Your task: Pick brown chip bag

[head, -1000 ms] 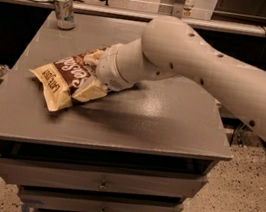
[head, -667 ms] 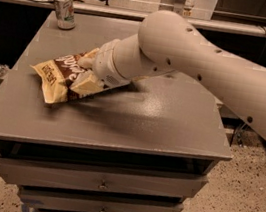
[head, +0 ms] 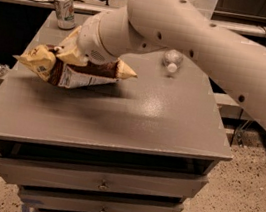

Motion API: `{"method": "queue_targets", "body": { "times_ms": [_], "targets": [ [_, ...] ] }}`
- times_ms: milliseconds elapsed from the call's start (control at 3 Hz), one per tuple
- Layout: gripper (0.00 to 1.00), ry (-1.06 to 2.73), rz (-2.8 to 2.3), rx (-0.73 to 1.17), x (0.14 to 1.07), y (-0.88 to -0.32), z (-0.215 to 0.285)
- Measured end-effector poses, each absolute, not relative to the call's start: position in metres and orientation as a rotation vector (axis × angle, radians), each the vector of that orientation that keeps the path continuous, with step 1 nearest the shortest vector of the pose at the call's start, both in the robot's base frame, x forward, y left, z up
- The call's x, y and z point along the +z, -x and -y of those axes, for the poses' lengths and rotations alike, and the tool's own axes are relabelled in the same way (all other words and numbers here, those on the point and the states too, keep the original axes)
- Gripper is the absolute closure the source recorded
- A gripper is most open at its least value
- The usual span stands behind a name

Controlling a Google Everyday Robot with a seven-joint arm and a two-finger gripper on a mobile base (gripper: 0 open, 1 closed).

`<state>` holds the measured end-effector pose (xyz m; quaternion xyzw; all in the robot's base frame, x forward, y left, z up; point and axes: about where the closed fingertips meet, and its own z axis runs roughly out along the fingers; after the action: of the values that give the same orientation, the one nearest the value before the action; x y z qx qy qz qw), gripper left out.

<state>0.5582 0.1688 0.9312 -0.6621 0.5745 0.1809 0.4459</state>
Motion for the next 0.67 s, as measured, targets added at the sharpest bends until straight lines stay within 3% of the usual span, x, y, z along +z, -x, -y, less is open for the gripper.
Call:
{"method": "queue_targets", "body": {
  "times_ms": [667],
  "targets": [
    [1.0, 1.539, -1.315, 0.549, 1.0, -0.561, -0.206]
  ]
}}
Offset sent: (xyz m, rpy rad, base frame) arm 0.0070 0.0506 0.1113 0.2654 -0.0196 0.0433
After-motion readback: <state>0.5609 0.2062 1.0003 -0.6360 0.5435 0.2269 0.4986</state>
